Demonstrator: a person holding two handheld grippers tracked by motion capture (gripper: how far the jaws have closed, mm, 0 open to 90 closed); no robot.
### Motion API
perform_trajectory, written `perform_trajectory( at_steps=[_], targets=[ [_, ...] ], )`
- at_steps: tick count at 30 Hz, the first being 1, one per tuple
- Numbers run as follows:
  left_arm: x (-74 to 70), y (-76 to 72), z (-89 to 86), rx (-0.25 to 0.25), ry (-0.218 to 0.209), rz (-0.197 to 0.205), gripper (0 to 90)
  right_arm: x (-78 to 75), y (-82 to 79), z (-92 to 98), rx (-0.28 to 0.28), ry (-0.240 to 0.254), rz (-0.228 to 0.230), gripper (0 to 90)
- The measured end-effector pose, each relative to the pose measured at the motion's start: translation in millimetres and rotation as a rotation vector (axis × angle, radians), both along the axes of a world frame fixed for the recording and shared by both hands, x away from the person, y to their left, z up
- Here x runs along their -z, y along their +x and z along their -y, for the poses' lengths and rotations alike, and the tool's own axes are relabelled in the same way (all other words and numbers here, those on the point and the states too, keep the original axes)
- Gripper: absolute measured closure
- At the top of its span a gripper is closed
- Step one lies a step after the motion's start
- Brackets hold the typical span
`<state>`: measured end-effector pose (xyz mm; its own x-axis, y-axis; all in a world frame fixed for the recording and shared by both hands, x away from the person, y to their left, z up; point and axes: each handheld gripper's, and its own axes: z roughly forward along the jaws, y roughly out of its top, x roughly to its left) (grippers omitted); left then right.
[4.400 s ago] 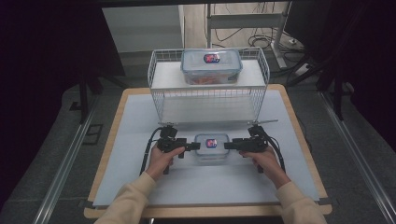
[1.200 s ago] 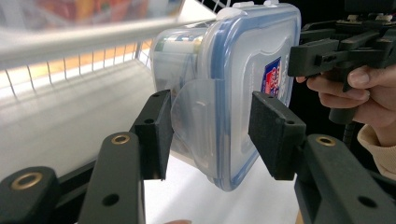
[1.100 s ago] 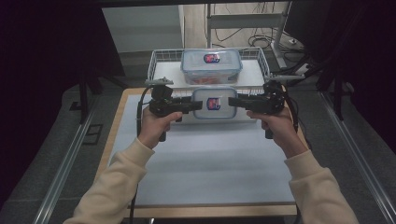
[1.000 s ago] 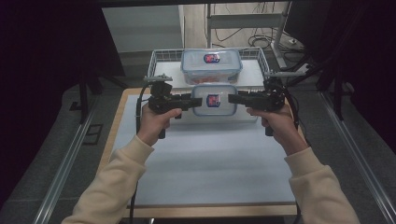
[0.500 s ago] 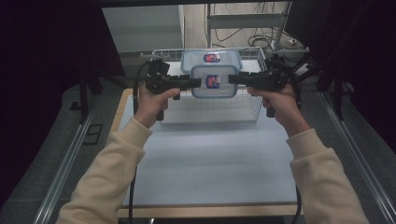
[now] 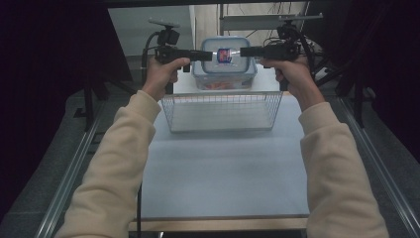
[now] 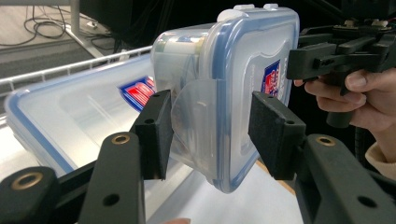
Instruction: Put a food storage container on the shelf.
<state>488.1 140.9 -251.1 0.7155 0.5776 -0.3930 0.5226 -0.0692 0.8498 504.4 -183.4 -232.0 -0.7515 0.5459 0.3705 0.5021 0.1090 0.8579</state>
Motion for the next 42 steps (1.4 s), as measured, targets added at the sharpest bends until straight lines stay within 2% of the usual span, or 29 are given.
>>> perform_trajectory(
  at_steps=[2,3,4,5,10,12,19,26,31,37,38,42],
  targets=[
    [1.5,9.0,-0.4,-0.005,-0.002,-0.016,50.5,0.3,10.6,-1.4,0.004,-0.001,-0.013,52.7],
    [1.5,9.0,-0.4,-0.005,-0.002,-0.016,50.5,0.3,10.6,-1.4,0.004,-0.001,-0.013,52.7],
    [4.5,17.2,-1.0,-0.01,-0.007,-0.033,50.5,3.4,21.0,-2.4,0.007,0.001,-0.03,52.6],
    [6.4,20.9,-0.9,-0.012,-0.006,-0.04,50.6,5.0,24.7,-2.5,0.007,0.004,-0.031,52.6],
    [13.5,32.6,-0.2,-0.024,-0.003,-0.074,50.5,15.0,40.7,-3.4,0.01,0.011,-0.076,52.3],
    [14.8,34.7,-0.4,-0.024,-0.009,-0.076,50.5,18.1,44.9,-2.6,0.007,0.016,-0.091,52.2],
    [15.7,39.9,-0.4,-0.034,-0.038,-0.112,50.6,22.5,54.2,0.2,0.017,0.061,-0.133,51.4],
    [21.1,47.0,0.9,-0.037,-0.081,-0.178,46.5,27.8,62.7,-0.3,0.055,0.09,-0.194,47.8],
    [24.8,51.2,-0.7,-0.039,-0.107,-0.194,44.6,30.3,64.4,-1.7,0.067,0.105,-0.213,46.3],
    [29.8,56.0,-0.6,-0.039,-0.131,-0.226,37.2,34.3,67.6,-2.7,0.085,0.112,-0.242,42.8],
    [31.2,57.4,-1.7,-0.051,-0.131,-0.231,35.5,35.8,68.3,-2.2,0.093,0.111,-0.25,42.0],
    [32.8,58.6,-4.8,-0.059,-0.153,-0.235,36.0,39.6,69.0,0.1,0.093,0.125,-0.261,41.3]
  ],
)
